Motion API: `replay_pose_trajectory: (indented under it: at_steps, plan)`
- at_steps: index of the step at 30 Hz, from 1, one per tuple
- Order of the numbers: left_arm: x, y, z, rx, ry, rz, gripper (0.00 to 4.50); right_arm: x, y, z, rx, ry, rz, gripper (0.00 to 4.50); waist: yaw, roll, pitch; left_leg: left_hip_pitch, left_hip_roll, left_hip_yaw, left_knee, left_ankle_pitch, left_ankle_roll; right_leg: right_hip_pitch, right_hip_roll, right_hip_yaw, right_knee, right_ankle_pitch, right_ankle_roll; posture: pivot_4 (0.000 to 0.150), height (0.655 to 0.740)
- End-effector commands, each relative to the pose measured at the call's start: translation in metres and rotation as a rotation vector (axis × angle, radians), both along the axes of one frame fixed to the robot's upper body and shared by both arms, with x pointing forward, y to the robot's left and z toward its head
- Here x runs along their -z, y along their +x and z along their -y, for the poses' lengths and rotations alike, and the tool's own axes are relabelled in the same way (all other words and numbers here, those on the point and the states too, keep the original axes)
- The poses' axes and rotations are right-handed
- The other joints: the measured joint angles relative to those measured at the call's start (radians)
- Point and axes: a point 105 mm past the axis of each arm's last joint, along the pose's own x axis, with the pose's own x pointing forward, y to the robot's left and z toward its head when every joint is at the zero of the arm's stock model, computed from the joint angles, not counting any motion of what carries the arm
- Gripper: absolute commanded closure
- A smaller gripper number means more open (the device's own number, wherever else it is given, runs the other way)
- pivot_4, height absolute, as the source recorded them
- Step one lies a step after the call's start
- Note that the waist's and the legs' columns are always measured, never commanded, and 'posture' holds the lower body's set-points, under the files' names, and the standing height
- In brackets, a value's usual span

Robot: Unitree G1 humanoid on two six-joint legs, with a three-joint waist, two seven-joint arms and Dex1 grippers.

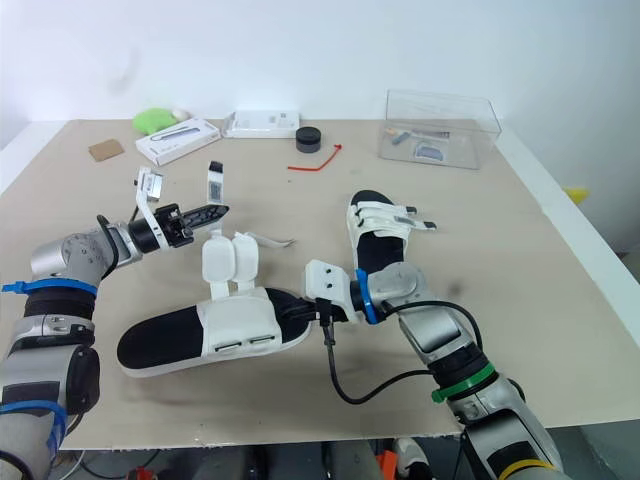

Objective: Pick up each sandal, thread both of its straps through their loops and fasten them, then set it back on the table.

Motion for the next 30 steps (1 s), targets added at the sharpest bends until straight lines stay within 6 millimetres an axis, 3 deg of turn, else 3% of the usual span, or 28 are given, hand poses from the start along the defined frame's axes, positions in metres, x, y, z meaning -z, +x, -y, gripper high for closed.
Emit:
replay_pose_trajectory:
  at_steps: [1, 4, 6, 8, 14, 20, 30]
  plan:
    - [-0.04, -0.019, 0.011, 0.056, 0.196, 0.337, 4.36, -0.01, 0.001, 0.0, -0.017, 0.008, 0.037, 4.5, 0.001, 0.0, 0.0, 0.0, 0.0, 0.0, 0.0, 0.0, 0.0, 0.0, 0.0, 0.001, 0.0, 0.0, 0.0, 0.15, 0.74]
    - [-0.045, -0.052, 0.031, 0.193, 0.45, 0.617, 4.36, -0.008, 0.001, 0.002, -0.017, -0.003, 0.035, 4.5, 0.001, 0.0, 0.0, 0.0, 0.0, 0.0, 0.0, 0.0, 0.0, 0.0, 0.0, 0.002, 0.0, 0.0, 0.0, 0.15, 0.74]
    - [-0.034, -0.087, 0.046, 0.355, 0.649, 0.849, 4.36, -0.007, 0.001, 0.003, -0.017, -0.009, 0.033, 4.5, 0.001, 0.0, 0.0, 0.0, 0.001, 0.0, -0.001, 0.0, -0.001, 0.0, 0.0, 0.002, 0.0, -0.001, -0.001, 0.15, 0.74]
    - [-0.024, -0.108, 0.051, 0.454, 0.729, 0.969, 4.36, -0.007, 0.002, 0.004, -0.016, -0.012, 0.032, 4.5, 0.002, 0.0, 0.0, 0.001, 0.0, 0.002, -0.003, -0.001, 0.0, 0.0, -0.001, 0.003, -0.001, -0.001, -0.002, 0.15, 0.74]
    - [0.0, -0.126, 0.041, 0.59, 0.923, 1.203, 4.36, -0.005, 0.004, 0.004, -0.022, -0.02, 0.033, 4.5, 0.003, 0.001, 0.0, 0.002, 0.001, 0.001, -0.002, 0.001, 0.001, 0.001, 0.001, 0.002, -0.001, -0.001, -0.002, 0.15, 0.74]
    - [0.035, -0.142, 0.037, 0.773, 1.017, 1.302, 4.36, -0.004, 0.005, 0.0, -0.038, -0.02, 0.036, 4.5, 0.003, 0.001, 0.0, 0.003, 0.002, 0.003, -0.002, 0.001, 0.001, 0.001, 0.002, 0.0, -0.001, -0.001, -0.001, 0.15, 0.74]
    - [0.043, -0.151, 0.041, 0.798, 0.977, 1.286, 4.36, -0.002, 0.004, -0.001, -0.05, -0.026, 0.042, 4.5, 0.003, 0.001, 0.0, 0.003, 0.003, 0.002, -0.002, 0.0, 0.002, 0.001, 0.002, -0.001, -0.001, -0.002, -0.001, 0.15, 0.74]
